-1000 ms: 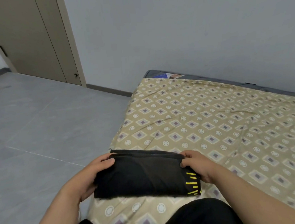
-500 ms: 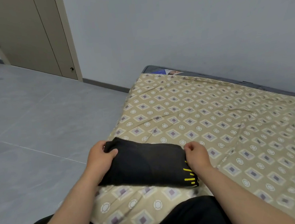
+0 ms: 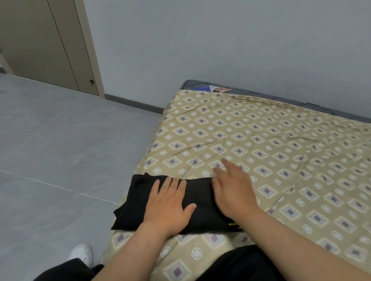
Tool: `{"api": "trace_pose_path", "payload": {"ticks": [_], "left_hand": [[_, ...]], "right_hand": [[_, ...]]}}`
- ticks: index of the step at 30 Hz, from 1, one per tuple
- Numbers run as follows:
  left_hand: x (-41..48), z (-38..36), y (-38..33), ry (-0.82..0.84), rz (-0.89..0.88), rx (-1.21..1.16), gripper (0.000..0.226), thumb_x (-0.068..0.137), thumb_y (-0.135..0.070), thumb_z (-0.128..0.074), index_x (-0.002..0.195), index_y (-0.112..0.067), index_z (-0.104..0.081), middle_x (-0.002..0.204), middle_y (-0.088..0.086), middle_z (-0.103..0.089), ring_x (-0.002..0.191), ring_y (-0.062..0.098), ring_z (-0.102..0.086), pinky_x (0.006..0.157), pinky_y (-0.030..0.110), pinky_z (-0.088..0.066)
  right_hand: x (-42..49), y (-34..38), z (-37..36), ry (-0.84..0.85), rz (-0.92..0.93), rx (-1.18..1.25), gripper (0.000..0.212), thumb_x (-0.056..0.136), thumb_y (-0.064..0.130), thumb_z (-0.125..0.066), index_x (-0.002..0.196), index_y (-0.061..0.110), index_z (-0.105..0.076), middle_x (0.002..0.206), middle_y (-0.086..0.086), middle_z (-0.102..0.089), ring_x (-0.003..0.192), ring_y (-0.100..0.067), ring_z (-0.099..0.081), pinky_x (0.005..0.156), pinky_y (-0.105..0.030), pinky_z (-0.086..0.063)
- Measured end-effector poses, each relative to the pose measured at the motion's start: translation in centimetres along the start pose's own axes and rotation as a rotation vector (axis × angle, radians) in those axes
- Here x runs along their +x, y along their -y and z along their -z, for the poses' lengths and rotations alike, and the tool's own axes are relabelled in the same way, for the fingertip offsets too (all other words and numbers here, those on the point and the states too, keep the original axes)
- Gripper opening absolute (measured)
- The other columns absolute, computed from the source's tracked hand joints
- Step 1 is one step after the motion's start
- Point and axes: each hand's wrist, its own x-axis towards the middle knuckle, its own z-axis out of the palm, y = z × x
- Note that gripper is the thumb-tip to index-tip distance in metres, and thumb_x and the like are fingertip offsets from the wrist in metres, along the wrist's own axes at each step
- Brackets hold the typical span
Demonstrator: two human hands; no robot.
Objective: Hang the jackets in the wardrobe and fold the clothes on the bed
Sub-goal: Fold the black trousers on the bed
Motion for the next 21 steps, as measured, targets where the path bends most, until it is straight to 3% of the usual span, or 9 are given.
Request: {"api": "trace_pose_path", "payload": {"ticks": [2, 4, 7, 12, 14, 17, 21], "left_hand": [[0.3, -0.3, 0.3, -0.006, -0.020, -0.020, 0.090, 0.080, -0.073, -0.001, 0.157, -0.027, -0.014, 0.165, -0.003, -0.013, 0.152, 0.017, -0.003, 0.120, 0.041, 0.008], [0.5, -0.2, 1.2, -0.018, -0.019, -0.095, 0.084, 0.084, -0.072, -0.007, 0.155, -0.030, -0.020, 0.164, -0.005, -0.018, 0.151, 0.013, -0.009, 0.121, 0.037, 0.002], [1.5, -0.4, 2.5, -0.068, 0.017, -0.229, 0.070, 0.090, -0.067, -0.022, 0.151, -0.033, -0.032, 0.160, -0.008, -0.028, 0.148, 0.011, -0.018, 0.121, 0.033, -0.007], [2.9, -1.1, 2.9, -0.115, 0.075, -0.281, 0.071, 0.087, -0.067, -0.020, 0.143, -0.032, -0.047, 0.153, -0.008, -0.041, 0.143, 0.012, -0.031, 0.119, 0.033, -0.015], [4.1, -1.1, 3.2, -0.152, 0.093, -0.283, 0.064, 0.088, -0.064, -0.024, 0.131, -0.031, -0.058, 0.140, -0.010, -0.054, 0.132, 0.013, -0.045, 0.113, 0.034, -0.027], [5.6, -1.1, 3.7, -0.214, 0.096, -0.273, 0.044, 0.088, -0.058, -0.031, 0.104, -0.034, -0.065, 0.105, -0.018, -0.063, 0.103, 0.009, -0.056, 0.093, 0.030, -0.038], [6.6, -1.2, 4.5, -0.210, 0.134, -0.337, 0.034, 0.088, -0.051, -0.036, 0.095, -0.033, -0.065, 0.098, -0.019, -0.063, 0.096, 0.007, -0.054, 0.090, 0.031, -0.042]], "right_hand": [[0.0, 1.0, -0.9, 0.262, 0.110, -0.078, 0.057, 0.099, 0.051, -0.028, 0.145, 0.021, -0.044, 0.157, -0.009, -0.035, 0.144, -0.029, -0.030, 0.119, -0.048, -0.019], [0.3, 0.5, -1.9, 0.359, 0.099, -0.113, 0.062, 0.098, 0.058, -0.023, 0.146, 0.023, -0.039, 0.147, -0.004, -0.046, 0.135, -0.025, -0.040, 0.115, -0.044, -0.025], [0.3, -0.5, -2.6, 0.310, 0.057, -0.084, 0.063, 0.095, 0.062, -0.022, 0.136, 0.021, -0.047, 0.126, -0.002, -0.059, 0.114, -0.026, -0.052, 0.098, -0.041, -0.040], [1.0, -1.0, -4.2, 0.267, 0.033, -0.049, 0.071, 0.086, 0.065, -0.014, 0.130, 0.024, -0.054, 0.114, -0.001, -0.059, 0.103, -0.025, -0.052, 0.090, -0.040, -0.042], [1.3, -1.5, -4.7, 0.255, 0.027, -0.010, 0.067, 0.087, 0.062, -0.018, 0.128, 0.025, -0.056, 0.110, -0.001, -0.059, 0.100, -0.024, -0.053, 0.088, -0.038, -0.041], [1.5, -1.9, -5.3, 0.246, 0.006, 0.038, 0.062, 0.088, 0.058, -0.022, 0.125, 0.024, -0.058, 0.108, 0.000, -0.060, 0.098, -0.023, -0.052, 0.086, -0.036, -0.040], [1.7, -2.3, -5.7, 0.237, -0.057, 0.127, 0.044, 0.094, 0.049, -0.033, 0.118, 0.024, -0.061, 0.105, 0.002, -0.061, 0.098, -0.021, -0.053, 0.084, -0.035, -0.042]]}}
